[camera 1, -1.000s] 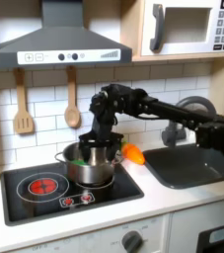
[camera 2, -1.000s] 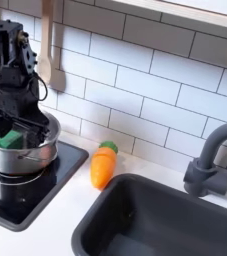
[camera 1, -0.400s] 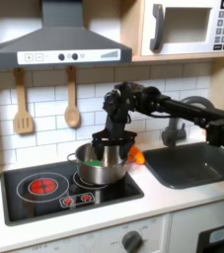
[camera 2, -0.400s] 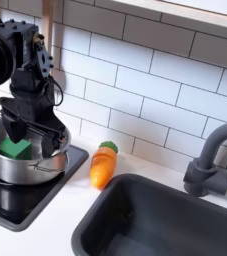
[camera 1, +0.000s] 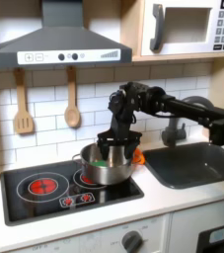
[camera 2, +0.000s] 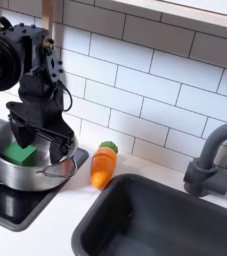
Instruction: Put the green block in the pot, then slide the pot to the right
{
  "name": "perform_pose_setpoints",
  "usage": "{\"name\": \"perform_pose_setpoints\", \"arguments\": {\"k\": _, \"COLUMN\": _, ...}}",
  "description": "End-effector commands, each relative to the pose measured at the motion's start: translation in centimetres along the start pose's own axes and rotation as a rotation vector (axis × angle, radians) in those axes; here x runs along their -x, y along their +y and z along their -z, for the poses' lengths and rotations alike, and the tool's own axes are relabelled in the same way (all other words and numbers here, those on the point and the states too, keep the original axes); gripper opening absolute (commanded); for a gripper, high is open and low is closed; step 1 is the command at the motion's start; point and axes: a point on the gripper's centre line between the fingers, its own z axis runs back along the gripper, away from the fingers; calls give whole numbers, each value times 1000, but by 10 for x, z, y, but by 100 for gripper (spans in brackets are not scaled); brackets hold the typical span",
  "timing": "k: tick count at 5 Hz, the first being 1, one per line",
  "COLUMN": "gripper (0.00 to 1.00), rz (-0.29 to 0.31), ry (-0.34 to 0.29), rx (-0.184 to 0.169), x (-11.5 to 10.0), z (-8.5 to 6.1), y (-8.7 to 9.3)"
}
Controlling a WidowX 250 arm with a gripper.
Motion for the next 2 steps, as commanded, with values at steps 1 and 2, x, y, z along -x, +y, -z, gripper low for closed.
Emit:
{"name": "perform_pose_setpoints", "arguments": {"k": 1, "gripper": 100, "rz": -9, "ry": -77, "rx": 0, "x": -13, "z": -30, "y": 3}}
{"name": "perform_pose_setpoints", "arguments": {"k": 2, "gripper": 100, "rz": 0, "ry": -71, "rx": 4, "x": -12, "z": -26, "y": -1}}
